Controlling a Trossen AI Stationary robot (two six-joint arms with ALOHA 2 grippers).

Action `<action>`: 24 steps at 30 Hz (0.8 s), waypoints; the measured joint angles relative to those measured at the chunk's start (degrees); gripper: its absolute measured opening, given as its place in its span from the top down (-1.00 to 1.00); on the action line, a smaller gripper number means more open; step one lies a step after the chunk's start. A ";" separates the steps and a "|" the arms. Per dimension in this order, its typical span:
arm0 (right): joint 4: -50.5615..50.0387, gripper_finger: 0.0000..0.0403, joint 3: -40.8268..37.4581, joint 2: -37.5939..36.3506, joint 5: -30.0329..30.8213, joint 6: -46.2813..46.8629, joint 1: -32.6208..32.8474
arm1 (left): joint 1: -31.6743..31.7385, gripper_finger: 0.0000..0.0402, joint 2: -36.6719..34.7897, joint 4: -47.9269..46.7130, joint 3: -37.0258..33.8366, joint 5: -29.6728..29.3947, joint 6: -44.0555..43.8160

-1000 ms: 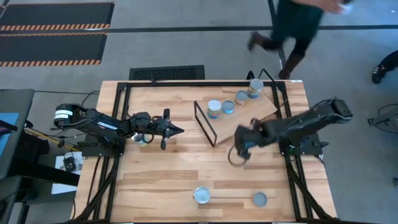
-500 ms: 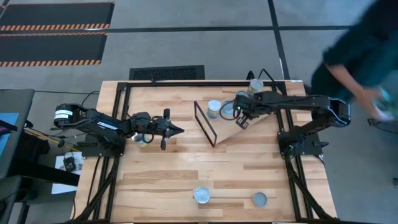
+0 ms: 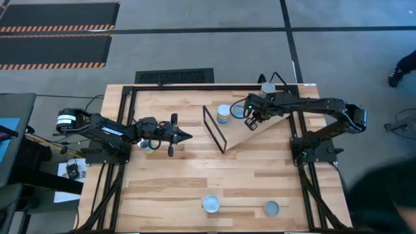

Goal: Pick and place cans onto a shelf
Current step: Put the red can onto the shelf aligned with other cans

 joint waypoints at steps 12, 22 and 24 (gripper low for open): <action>1.83 0.90 -2.12 0.00 0.06 3.35 -0.76 | -0.02 1.00 0.00 0.04 0.01 0.00 0.01; 4.45 0.90 -2.12 0.00 0.65 3.48 -0.73 | -0.02 1.00 0.00 0.04 0.02 0.00 0.00; 4.17 0.89 -2.12 0.00 1.33 3.43 -0.95 | -0.02 1.00 0.00 0.04 0.02 0.00 0.00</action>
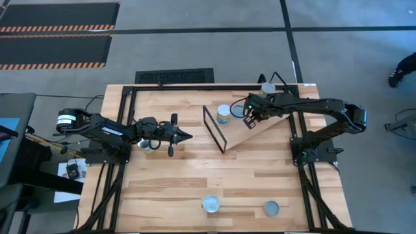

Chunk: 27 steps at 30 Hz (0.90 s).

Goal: Pick and place cans onto a shelf
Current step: Put the red can onto the shelf aligned with other cans

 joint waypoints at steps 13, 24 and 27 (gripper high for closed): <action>0.26 0.69 0.00 0.00 0.07 -0.15 -0.89 | -0.02 1.00 0.00 0.00 0.00 0.02 -0.04; 0.20 0.68 0.00 0.00 0.07 -0.24 -2.10 | -0.13 1.00 0.00 0.00 0.00 0.16 -0.09; 0.18 0.68 0.00 0.00 0.07 -0.30 -2.41 | -0.13 1.00 0.00 0.00 0.00 0.17 -0.23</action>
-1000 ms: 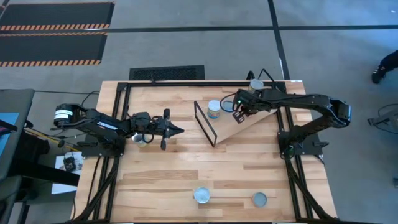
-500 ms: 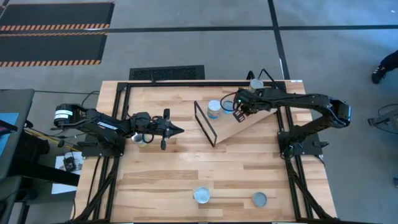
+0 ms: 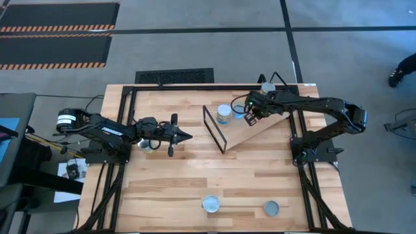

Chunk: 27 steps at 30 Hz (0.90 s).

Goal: Pick and place cans onto a shelf
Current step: Put the red can onto the shelf aligned with other cans, then put the canned tomatoes onto the shelf aligned with other canned tomatoes

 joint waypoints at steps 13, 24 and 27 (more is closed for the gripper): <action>0.09 0.47 0.00 0.00 0.04 -0.34 0.03 | 0.00 1.00 0.00 0.00 0.00 0.17 -0.08; -1.99 0.81 3.61 -7.09 3.05 -7.10 10.72 | 0.00 1.00 0.00 0.00 0.00 0.15 0.30; 0.22 0.94 2.65 -9.77 3.69 -5.06 19.90 | 0.00 1.00 0.00 0.00 0.00 0.13 0.64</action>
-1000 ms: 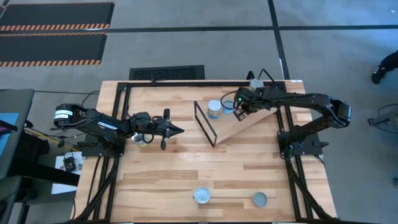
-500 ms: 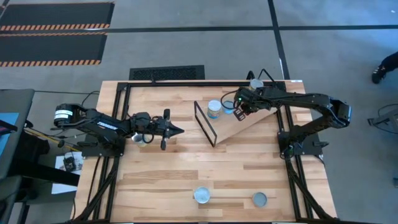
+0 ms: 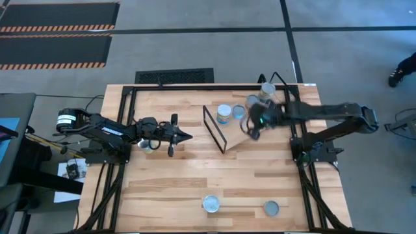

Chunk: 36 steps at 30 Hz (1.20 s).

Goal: Pick and place cans onto a shelf
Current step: Put the canned tomatoes onto the shelf aligned with other canned tomatoes

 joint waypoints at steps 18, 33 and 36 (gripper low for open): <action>22.85 0.92 7.17 21.25 1.04 4.20 38.63 | 0.00 1.00 0.02 -0.11 0.00 -0.13 0.04; 22.46 0.41 28.95 43.06 -4.37 -12.52 41.88 | -0.05 1.00 0.02 -0.44 0.00 -0.11 0.02; 22.37 0.34 29.88 45.12 -5.54 -14.26 41.76 | -0.07 1.00 0.02 -1.13 0.00 -0.09 0.00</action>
